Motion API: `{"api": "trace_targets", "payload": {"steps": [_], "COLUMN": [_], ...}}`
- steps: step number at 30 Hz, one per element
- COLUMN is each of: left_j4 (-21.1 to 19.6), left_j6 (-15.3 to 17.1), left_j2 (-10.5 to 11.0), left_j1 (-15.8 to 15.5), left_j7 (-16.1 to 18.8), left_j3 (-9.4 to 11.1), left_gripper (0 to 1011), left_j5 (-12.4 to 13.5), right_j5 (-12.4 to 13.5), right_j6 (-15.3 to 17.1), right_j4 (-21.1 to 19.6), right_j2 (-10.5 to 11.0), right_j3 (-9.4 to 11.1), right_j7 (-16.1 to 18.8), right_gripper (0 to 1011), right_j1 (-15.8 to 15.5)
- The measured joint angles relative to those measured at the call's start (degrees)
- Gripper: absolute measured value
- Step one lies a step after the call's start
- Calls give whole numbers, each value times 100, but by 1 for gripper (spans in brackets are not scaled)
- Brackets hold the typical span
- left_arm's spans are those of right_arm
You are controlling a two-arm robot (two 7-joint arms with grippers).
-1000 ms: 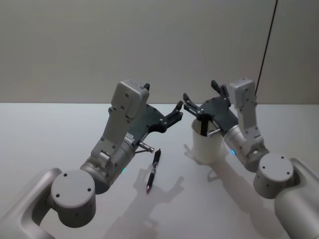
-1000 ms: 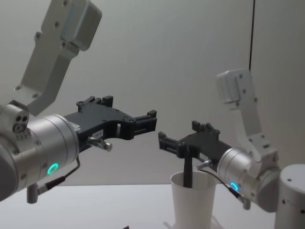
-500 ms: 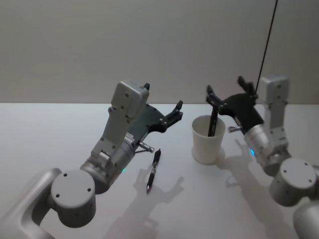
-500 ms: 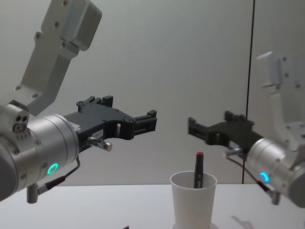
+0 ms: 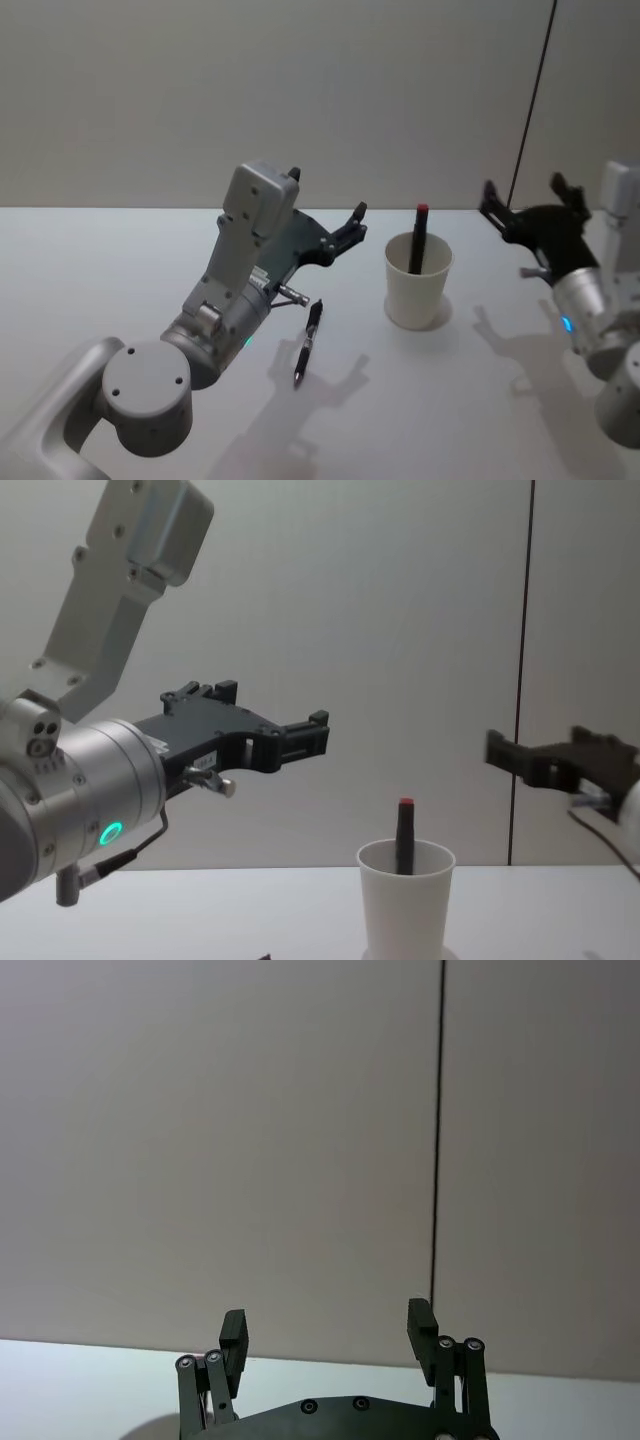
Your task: Place the pen into the pen holder.
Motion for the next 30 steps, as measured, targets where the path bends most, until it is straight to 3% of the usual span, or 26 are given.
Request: {"api": "trace_targets", "payload": {"steps": [12, 30], "left_j4": [0, 2], "left_j6": [0, 8], "left_j2": [0, -2], "left_j1": [0, 0], "left_j7": [0, -5], "left_j3": [0, -4], "left_gripper": [1004, 1004], "left_j5": [0, -5], "right_j5": [291, 452], "right_j6": [492, 738], "right_j4": [-818, -1249], "right_j2": [283, 449], "right_j3": [207, 331], "right_j7": [-246, -383], "right_gripper": [1001, 1002], "right_j1": [-632, -996]}}
